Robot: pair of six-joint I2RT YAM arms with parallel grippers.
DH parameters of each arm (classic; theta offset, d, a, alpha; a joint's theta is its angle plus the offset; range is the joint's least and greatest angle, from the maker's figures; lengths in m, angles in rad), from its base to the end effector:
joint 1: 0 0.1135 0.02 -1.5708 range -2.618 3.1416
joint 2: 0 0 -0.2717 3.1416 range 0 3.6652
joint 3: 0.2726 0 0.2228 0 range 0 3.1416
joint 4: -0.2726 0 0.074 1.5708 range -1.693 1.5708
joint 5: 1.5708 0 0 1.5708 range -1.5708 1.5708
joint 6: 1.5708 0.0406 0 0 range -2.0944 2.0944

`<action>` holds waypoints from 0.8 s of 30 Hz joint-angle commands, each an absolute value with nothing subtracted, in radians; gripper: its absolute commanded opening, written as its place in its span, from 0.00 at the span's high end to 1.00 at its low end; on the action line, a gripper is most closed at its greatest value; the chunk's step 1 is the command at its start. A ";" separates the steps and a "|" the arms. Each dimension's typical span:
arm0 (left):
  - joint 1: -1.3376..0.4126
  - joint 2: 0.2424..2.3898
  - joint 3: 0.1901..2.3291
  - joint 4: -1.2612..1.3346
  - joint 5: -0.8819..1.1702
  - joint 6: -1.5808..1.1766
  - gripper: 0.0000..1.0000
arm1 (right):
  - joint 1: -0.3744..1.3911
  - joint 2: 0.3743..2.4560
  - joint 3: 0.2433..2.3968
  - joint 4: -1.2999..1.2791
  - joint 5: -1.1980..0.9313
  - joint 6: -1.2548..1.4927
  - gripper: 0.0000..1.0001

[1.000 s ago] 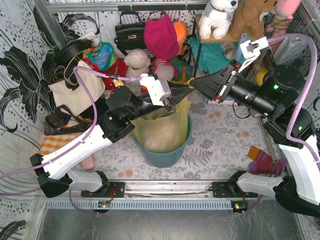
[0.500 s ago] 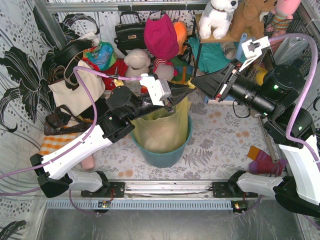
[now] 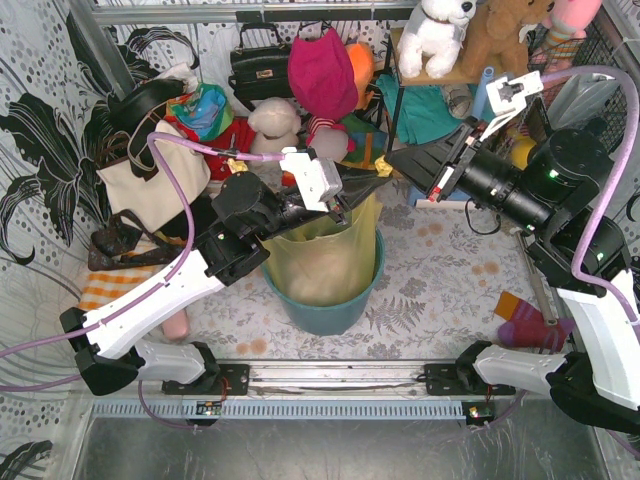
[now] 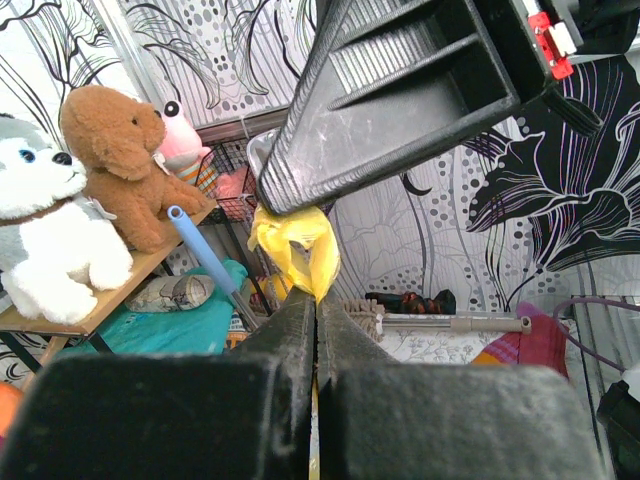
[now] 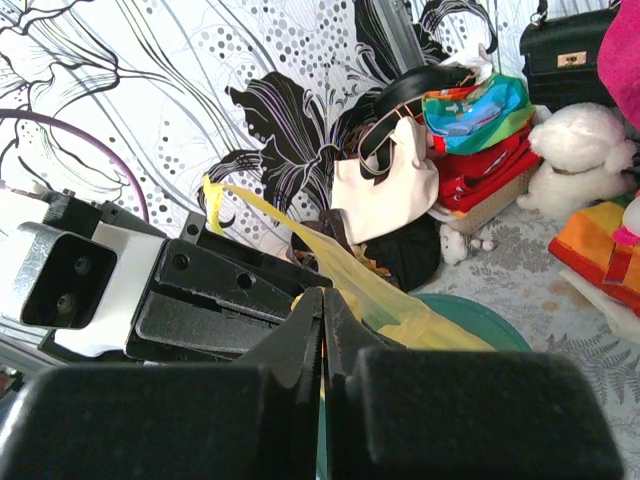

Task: Tie the trash bag

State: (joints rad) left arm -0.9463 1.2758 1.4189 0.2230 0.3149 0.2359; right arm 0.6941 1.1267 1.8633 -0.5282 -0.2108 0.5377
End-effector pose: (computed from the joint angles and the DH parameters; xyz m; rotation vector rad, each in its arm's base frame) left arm 0.1360 -0.2101 0.5037 0.9222 0.8639 -0.8060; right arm 0.0969 0.0917 0.5709 -0.3032 1.4371 1.1636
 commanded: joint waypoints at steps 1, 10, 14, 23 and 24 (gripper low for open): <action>-0.939 1.270 1.430 0.227 0.317 0.232 1.00 | 0.692 1.116 1.895 -0.429 -0.174 0.542 1.00; -0.939 1.273 1.422 0.226 0.321 0.227 0.99 | 0.692 1.138 1.922 -0.429 -0.186 0.543 1.00; -0.939 1.273 1.422 0.233 0.314 0.226 1.00 | 0.692 1.143 1.925 -0.486 -0.168 0.543 0.98; -0.939 1.273 1.424 0.222 0.303 0.229 1.00 | 0.692 1.148 1.952 -0.620 -0.211 0.546 0.68; -0.939 1.272 1.423 0.222 0.302 0.229 1.00 | 0.692 1.142 1.951 -0.621 -0.215 0.547 0.68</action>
